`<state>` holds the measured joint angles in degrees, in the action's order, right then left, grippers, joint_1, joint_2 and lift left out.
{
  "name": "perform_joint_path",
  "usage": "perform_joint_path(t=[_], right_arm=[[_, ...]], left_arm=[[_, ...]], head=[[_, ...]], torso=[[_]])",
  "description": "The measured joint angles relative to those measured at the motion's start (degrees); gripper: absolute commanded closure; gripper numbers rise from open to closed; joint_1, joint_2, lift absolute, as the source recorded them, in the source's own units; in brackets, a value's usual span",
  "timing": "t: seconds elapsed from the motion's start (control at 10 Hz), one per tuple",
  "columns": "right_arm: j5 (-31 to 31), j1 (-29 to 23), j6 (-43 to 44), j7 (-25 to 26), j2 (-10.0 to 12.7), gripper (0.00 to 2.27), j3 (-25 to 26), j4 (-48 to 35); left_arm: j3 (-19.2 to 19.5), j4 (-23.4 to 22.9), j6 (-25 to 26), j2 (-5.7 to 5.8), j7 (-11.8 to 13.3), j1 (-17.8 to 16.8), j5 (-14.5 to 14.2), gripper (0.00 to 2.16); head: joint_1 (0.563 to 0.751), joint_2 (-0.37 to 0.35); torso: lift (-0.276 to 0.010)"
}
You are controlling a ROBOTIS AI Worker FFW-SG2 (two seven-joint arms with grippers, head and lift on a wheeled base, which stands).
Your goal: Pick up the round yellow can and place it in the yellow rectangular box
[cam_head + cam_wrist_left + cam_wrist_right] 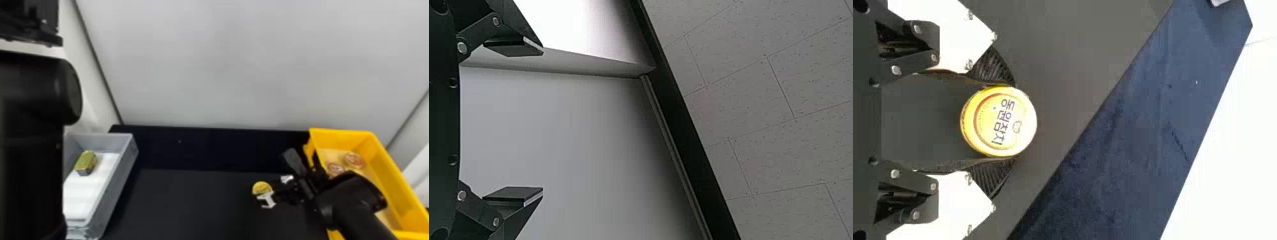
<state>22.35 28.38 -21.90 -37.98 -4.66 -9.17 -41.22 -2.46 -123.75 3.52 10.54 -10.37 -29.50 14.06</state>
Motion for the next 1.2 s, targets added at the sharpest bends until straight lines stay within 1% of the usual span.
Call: perform_joint_path(t=[0.3,0.5,0.8,1.0,1.2], right_arm=[[0.1,-0.7,-0.8,-0.8,-0.1,0.58,0.0,-1.8],[0.7,-2.5,-3.8,-2.6,-0.4,0.58,0.0,-6.5],[1.5,-5.9,-11.5,-6.1,-2.3,0.58,1.2,-20.9],[3.1,-6.8,-17.1,-9.0,-3.8,0.58,3.5,-30.8],[5.5,-7.0,-22.2,-11.9,-5.9,0.58,5.2,-39.8]], left_arm=[[0.1,-0.1,0.1,-0.06,0.0,0.1,0.0,0.26],[0.2,-0.3,0.4,0.06,0.0,0.3,0.0,0.26],[0.5,-1.0,1.6,0.83,0.0,0.8,-0.1,0.26],[0.3,-1.2,2.4,1.23,0.2,0.8,-0.1,0.26],[0.0,-1.2,2.9,1.59,0.3,0.5,-0.1,0.26]], head=[[0.663,0.054],[0.663,0.054],[0.663,0.054],[0.663,0.054],[0.663,0.054]], torso=[[-0.010],[-0.010],[-0.010],[-0.010],[-0.010]])
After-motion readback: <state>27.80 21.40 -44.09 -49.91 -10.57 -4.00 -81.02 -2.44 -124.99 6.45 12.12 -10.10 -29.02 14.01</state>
